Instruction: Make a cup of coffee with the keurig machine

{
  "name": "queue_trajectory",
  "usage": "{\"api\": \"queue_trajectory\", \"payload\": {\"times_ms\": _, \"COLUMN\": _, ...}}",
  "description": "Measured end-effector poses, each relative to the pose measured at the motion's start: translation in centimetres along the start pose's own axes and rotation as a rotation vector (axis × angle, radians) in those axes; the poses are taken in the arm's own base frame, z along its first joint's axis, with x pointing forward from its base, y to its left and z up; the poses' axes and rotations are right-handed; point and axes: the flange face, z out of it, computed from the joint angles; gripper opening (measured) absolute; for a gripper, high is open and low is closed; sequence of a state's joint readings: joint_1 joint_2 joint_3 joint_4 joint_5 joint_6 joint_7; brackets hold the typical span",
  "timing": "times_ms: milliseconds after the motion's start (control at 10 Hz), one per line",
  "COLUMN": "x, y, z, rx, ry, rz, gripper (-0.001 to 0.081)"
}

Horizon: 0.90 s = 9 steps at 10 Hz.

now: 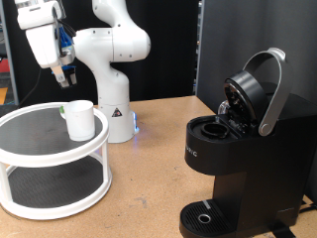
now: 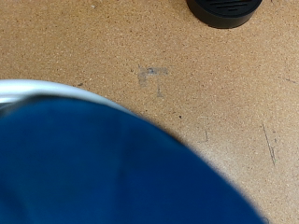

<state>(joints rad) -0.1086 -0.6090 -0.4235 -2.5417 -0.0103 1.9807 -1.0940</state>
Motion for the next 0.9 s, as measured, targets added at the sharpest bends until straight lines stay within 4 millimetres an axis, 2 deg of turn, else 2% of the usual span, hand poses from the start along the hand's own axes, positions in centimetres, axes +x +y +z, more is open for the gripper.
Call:
{"api": "queue_trajectory", "payload": {"times_ms": 200, "x": 0.2, "y": -0.1, "z": 0.2, "rx": 0.006, "ry": 0.001, "rz": -0.01, "gripper": 0.0446}}
{"api": "queue_trajectory", "payload": {"times_ms": 300, "x": 1.0, "y": -0.5, "z": 0.3, "rx": 0.023, "ry": 0.029, "rz": -0.006, "gripper": 0.0446}}
{"api": "queue_trajectory", "payload": {"times_ms": 700, "x": 6.8, "y": -2.8, "z": 0.1, "rx": 0.038, "ry": 0.011, "rz": -0.127, "gripper": 0.0446}}
{"api": "queue_trajectory", "payload": {"times_ms": 900, "x": 9.6, "y": -4.1, "z": 0.3, "rx": 0.018, "ry": -0.023, "rz": -0.107, "gripper": 0.0446}}
